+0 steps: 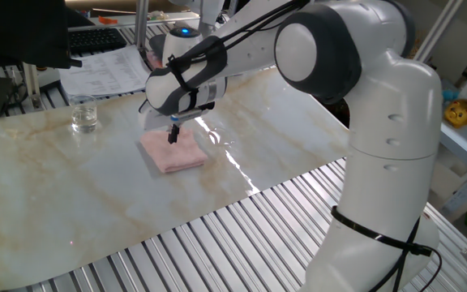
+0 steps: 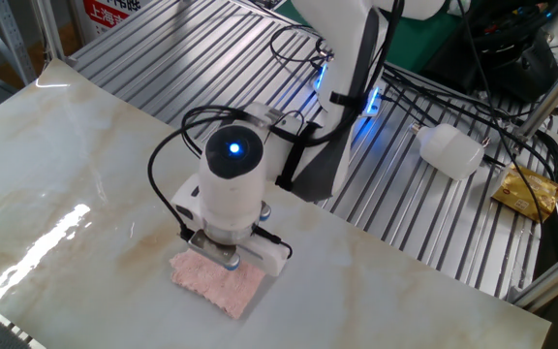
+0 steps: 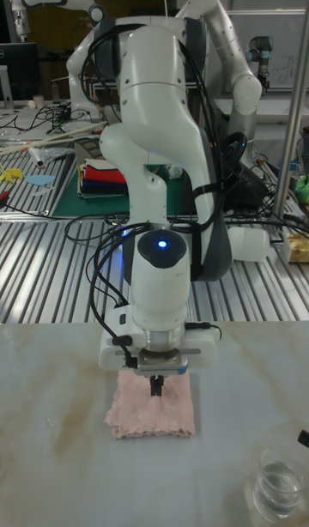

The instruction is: Clean the tabletop with a sponge

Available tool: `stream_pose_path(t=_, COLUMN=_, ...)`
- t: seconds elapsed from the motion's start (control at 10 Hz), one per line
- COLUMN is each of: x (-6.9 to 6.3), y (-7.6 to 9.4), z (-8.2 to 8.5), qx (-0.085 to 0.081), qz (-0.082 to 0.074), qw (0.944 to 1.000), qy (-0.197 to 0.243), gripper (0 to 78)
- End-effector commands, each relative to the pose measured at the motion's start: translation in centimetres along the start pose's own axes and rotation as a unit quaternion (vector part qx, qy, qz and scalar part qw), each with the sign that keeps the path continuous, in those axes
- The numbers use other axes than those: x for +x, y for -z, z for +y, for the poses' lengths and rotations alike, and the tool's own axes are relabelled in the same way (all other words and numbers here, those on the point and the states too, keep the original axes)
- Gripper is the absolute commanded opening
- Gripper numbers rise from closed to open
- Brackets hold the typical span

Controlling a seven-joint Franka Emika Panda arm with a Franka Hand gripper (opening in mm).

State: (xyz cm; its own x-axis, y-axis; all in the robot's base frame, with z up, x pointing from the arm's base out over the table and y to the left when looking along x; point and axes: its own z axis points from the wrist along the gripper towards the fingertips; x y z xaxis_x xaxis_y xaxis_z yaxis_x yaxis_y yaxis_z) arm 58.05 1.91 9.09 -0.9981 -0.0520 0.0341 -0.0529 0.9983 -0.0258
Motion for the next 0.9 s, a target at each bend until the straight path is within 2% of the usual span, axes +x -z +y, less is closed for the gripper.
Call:
stream_pose_path(t=0.1, x=-0.2, y=-0.09, z=0.03, qx=0.0, qz=0.02, qw=0.9998, qy=-0.003, gripper=0.0)
stream_pose_path(t=0.2, x=-0.22, y=-0.14, z=-0.07, qx=0.0, qz=0.024, qw=0.9997, qy=-0.003, gripper=0.0)
stream_pose_path(t=0.9, x=-0.25, y=-0.49, z=-0.81, qx=-0.002, qz=0.025, qw=0.9997, qy=0.007, gripper=0.0)
